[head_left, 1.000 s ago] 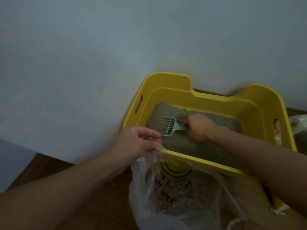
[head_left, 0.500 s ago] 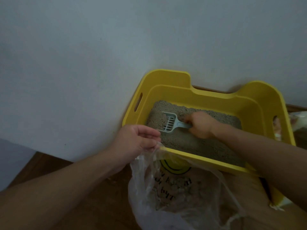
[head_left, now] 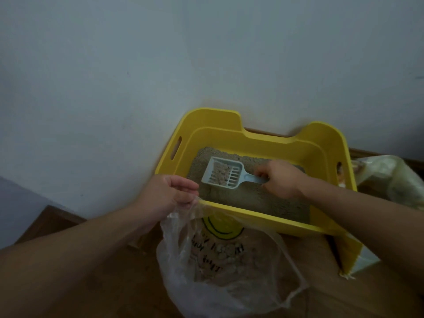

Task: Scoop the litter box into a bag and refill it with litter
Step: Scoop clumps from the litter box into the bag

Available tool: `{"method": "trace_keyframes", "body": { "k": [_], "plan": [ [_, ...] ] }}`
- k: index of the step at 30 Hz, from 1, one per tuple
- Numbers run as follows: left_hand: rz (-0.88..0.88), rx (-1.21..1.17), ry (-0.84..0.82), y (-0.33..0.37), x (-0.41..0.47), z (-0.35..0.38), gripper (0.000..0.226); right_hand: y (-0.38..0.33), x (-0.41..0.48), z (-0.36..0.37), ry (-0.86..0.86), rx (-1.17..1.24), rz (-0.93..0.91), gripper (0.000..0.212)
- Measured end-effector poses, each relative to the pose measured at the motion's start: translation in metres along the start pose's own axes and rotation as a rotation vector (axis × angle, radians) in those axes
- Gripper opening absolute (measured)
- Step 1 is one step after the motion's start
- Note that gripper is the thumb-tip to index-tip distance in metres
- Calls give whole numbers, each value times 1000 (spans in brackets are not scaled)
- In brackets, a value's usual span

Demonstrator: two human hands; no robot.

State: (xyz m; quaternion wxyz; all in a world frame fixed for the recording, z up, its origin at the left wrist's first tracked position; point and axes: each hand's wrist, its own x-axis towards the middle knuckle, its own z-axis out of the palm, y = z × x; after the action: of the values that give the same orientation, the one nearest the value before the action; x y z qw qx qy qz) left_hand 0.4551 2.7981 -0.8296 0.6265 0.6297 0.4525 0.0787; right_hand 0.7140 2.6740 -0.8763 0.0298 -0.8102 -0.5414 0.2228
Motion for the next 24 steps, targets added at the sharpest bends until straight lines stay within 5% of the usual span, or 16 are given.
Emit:
{"method": "trace_keyframes", "body": {
  "k": [24],
  "plan": [
    [39,165,87,-10,-21,-12,22,-3,-87,-48,59,26,-64,24]
  ]
}}
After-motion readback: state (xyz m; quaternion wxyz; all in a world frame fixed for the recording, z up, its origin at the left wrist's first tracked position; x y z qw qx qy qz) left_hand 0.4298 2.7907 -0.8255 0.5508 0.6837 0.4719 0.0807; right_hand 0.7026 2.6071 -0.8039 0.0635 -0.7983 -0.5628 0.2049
